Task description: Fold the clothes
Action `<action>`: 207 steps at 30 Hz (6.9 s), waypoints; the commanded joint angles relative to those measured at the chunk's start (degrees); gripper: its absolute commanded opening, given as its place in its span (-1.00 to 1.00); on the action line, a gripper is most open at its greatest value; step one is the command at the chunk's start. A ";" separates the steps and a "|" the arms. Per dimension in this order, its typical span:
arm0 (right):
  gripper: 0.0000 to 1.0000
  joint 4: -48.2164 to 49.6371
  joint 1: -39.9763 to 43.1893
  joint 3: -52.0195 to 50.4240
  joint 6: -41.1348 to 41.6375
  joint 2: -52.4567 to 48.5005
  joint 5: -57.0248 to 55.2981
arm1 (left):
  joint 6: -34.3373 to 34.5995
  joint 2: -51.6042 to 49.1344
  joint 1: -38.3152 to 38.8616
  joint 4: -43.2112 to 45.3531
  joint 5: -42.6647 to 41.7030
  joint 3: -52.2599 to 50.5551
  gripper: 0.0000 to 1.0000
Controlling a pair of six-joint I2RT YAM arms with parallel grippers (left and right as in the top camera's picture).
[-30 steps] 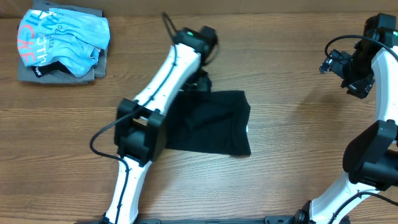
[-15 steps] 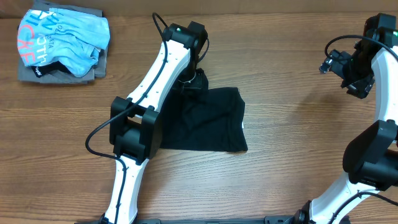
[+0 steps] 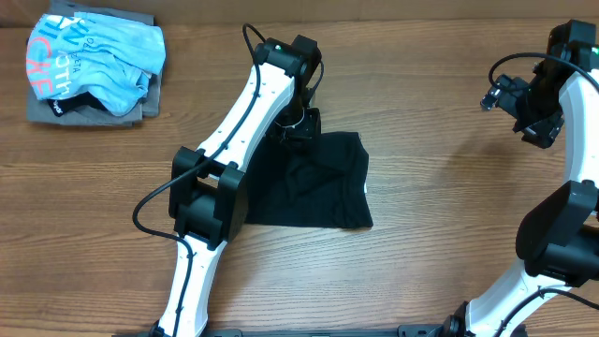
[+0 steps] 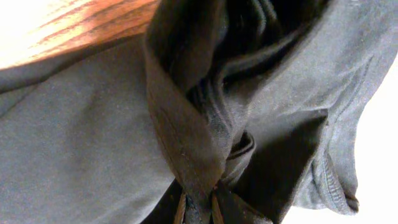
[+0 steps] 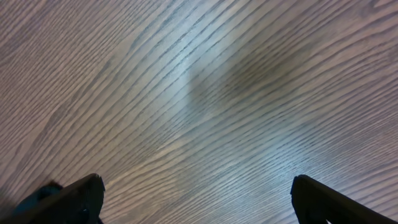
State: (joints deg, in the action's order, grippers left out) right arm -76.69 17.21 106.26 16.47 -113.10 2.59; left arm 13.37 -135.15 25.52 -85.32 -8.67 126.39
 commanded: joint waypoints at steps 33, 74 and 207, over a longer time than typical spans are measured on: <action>1.00 0.15 0.00 -0.22 -0.15 0.04 0.07 | -3.13 -0.04 -1.99 -3.26 -1.49 7.41 -0.49; 1.00 0.15 0.00 -0.22 -0.15 0.04 0.07 | -13.64 -0.17 -15.02 -3.74 -16.61 -1.95 0.86; 1.00 0.15 0.00 -0.22 -0.15 0.02 0.07 | -5.20 9.64 -39.98 -11.54 11.58 2.95 -0.92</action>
State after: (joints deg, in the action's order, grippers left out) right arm -76.66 17.21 106.26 16.47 -113.10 2.59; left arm 8.67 -128.64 -17.50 -96.66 0.14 128.42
